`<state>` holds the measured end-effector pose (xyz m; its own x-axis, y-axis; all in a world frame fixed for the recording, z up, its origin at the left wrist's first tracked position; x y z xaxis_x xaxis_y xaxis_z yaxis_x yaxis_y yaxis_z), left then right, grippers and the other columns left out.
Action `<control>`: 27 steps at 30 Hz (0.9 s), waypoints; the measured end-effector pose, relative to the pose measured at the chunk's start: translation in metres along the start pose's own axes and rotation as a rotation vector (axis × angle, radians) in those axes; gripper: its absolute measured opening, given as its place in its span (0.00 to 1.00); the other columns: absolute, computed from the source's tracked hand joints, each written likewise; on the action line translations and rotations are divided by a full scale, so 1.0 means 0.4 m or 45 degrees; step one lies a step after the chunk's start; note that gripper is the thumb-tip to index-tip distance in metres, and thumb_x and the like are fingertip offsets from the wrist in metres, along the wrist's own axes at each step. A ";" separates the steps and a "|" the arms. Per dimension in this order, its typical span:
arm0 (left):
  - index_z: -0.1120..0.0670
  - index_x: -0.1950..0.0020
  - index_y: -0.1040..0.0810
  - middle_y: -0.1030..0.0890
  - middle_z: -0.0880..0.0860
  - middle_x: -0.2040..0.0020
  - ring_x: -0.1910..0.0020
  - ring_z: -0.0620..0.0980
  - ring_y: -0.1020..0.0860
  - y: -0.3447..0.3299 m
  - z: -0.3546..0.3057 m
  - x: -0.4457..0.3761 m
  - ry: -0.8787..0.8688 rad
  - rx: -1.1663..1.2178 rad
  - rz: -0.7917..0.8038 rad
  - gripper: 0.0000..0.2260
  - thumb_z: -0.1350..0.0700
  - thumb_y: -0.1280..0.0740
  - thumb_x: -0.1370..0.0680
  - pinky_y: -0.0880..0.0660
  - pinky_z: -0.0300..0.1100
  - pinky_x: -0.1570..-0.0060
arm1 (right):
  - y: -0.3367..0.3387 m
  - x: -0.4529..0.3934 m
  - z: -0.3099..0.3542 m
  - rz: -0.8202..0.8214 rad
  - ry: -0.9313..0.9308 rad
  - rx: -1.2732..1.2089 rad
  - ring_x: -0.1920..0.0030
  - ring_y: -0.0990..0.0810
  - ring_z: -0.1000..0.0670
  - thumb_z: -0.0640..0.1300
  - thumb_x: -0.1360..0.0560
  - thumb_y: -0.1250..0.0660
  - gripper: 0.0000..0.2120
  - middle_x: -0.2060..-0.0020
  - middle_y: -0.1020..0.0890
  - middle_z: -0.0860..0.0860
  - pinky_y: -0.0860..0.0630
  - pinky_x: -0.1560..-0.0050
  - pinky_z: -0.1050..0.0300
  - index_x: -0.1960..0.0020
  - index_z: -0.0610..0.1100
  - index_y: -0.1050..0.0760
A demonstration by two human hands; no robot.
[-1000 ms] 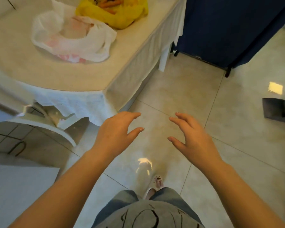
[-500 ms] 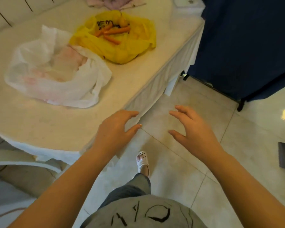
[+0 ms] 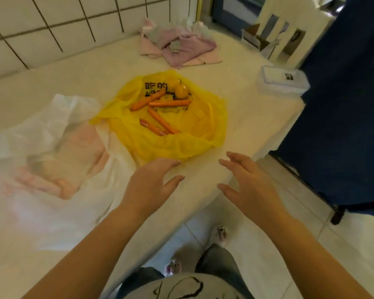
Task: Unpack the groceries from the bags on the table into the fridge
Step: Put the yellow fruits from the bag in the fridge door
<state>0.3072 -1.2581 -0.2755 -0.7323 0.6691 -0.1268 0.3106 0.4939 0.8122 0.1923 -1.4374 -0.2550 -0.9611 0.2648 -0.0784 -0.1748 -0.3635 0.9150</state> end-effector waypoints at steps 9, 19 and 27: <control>0.50 0.41 0.21 0.20 0.49 0.46 0.47 0.47 0.23 -0.042 0.125 -0.261 0.381 -0.055 -0.242 0.21 0.40 0.40 0.27 0.29 0.36 0.50 | -0.046 -0.457 -0.170 0.157 0.391 -0.151 0.36 0.27 0.43 0.45 0.31 0.27 0.23 0.36 0.27 0.46 0.26 0.42 0.47 0.37 0.44 0.25; 0.52 0.36 0.24 0.22 0.52 0.42 0.42 0.52 0.24 -0.087 0.158 -0.543 0.703 -0.136 -0.506 0.21 0.51 0.29 0.28 0.29 0.42 0.43 | -0.074 -0.956 -0.225 0.318 0.795 -0.197 0.40 0.24 0.40 0.33 0.33 0.28 0.24 0.38 0.25 0.42 0.28 0.39 0.44 0.38 0.40 0.25; 0.57 0.35 0.26 0.24 0.56 0.37 0.40 0.56 0.24 -0.183 0.196 -0.734 0.807 -0.179 -0.545 0.29 0.44 0.28 0.31 0.35 0.47 0.36 | -0.202 -1.176 -0.228 0.498 1.074 -0.128 0.39 0.25 0.42 0.38 0.30 0.38 0.21 0.36 0.25 0.46 0.27 0.39 0.46 0.37 0.43 0.25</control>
<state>0.5469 -1.4472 -0.3421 -0.9910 -0.0302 -0.1303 -0.1262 0.5345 0.8357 0.6389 -1.6137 -0.3283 -0.7859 -0.6144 -0.0695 0.2140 -0.3757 0.9017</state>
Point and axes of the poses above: each hand's wrist, its own x-axis away from the middle knuckle, its own y-axis out of the back of the hand, z = x × y, the point moved 4 cm from there along -x, towards the middle knuckle
